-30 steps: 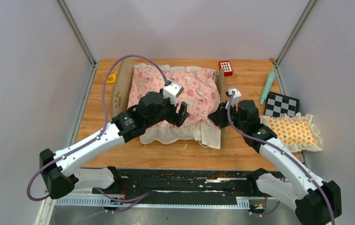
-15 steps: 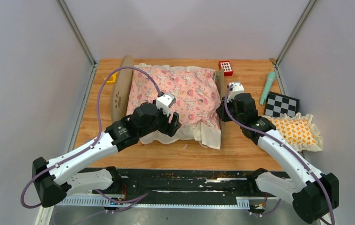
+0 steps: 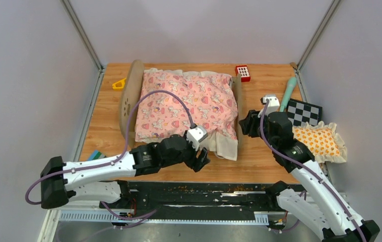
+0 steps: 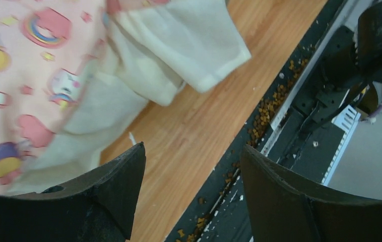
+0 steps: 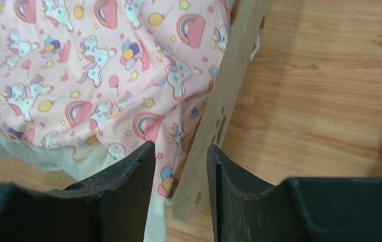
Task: Set up the pet bed
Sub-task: Adjust the bed frame at the center of the board.
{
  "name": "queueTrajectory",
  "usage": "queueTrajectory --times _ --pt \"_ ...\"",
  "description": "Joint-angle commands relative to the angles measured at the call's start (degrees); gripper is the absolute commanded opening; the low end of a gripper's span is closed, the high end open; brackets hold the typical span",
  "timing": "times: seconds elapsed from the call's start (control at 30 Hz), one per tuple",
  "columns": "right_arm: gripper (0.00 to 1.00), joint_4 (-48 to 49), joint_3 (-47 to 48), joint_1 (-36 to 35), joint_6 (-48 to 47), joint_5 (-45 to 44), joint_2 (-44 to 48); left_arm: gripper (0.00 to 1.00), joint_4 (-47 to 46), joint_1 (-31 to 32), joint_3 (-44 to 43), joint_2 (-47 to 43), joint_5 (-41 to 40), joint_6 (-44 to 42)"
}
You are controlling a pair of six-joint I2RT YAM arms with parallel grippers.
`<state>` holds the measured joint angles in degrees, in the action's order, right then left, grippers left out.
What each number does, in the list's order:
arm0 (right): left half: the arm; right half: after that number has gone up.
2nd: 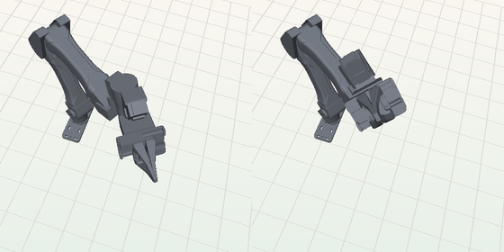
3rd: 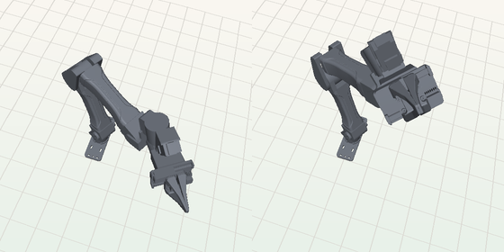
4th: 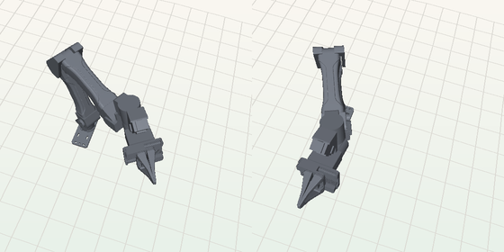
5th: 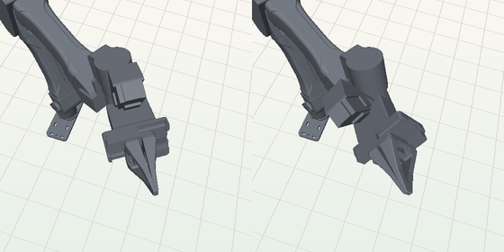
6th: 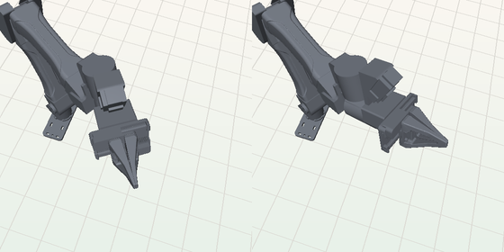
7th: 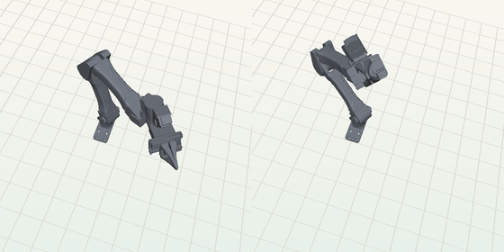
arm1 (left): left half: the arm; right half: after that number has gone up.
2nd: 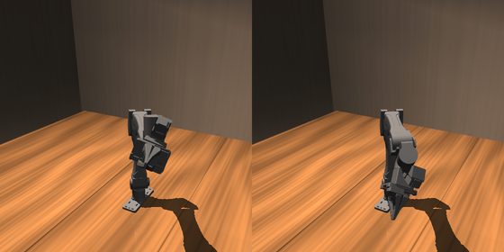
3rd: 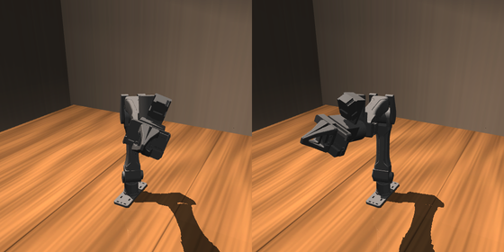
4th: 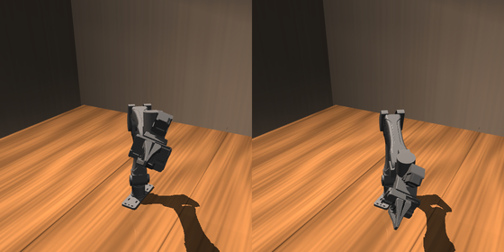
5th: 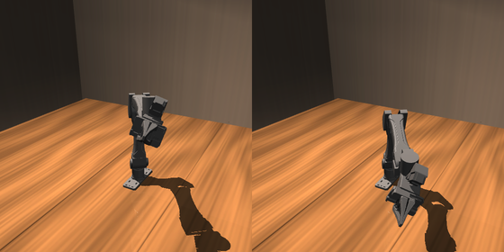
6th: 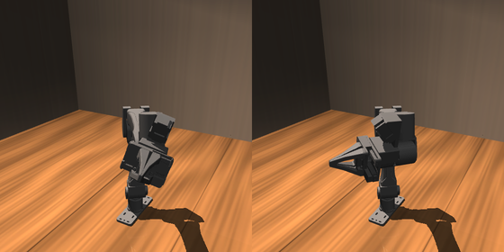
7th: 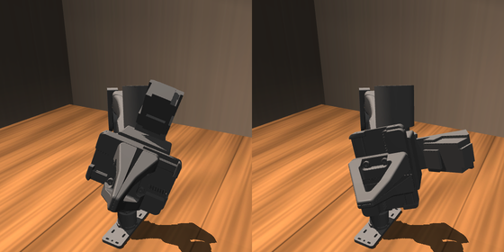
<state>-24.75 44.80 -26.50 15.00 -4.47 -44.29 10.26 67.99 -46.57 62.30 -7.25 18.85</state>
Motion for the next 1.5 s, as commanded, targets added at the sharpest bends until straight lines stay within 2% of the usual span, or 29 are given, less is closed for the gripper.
queueTrajectory --times 0.0,0.17,0.33,0.43,0.6,0.8,0.83,1.03,1.1,1.3,1.47 --pt "0.44 -3.6 -2.5 -0.2 3.1 0.1 2.5 0.76 -13.8 3.1 5.4 4.0 -0.2 5.0" --pt "0.5 -1.9 -4.6 -0.2 5.0 3.5 1.4 0.75 -23.0 3.8 9.6 10.3 -0.1 6.8" --pt "0.49 -0.1 -4.3 -0.2 4.4 2.0 -2.2 0.73 -28.1 4.2 11.6 12.8 0.9 7.4" --pt "0.43 -0.2 -2.7 -0.2 3.4 -0.8 -6.6 0.73 -29.0 4.3 12.4 13.2 -0.7 7.2" --pt "0.33 1.6 -0.5 -0.3 1.8 -0.3 -14.5 0.74 -33.5 4.5 14.4 14.0 -4.1 7.5" --pt "0.01 1.0 2.4 -0.3 0.4 0.2 -18.9 0.76 -45.8 5.5 18.3 17.8 -8.5 7.3" --pt "0.0 1.2 2.5 -0.3 0.5 0.5 -18.5 0.76 -48.6 5.8 19.4 18.5 -9.1 7.0" --pt "0.0 1.3 4.7 -0.3 1.7 -0.2 -14.6 0.78 -72.0 8.7 26.6 24.2 -13.2 2.4" --pt "0.0 2.0 5.3 -0.3 1.5 -1.0 -14.5 0.79 -77.0 9.2 26.9 26.9 -13.8 0.9" --pt "0.0 3.4 7.4 -0.1 -0.3 -3.8 -19.1 0.8 -82.2 9.5 25.2 32.6 -13.5 -0.6" --pt "0.0 6.6 8.4 1.1 -1.3 -6.0 -23.5 0.8 -83.9 9.5 26.6 31.9 -14.7 -1.5"
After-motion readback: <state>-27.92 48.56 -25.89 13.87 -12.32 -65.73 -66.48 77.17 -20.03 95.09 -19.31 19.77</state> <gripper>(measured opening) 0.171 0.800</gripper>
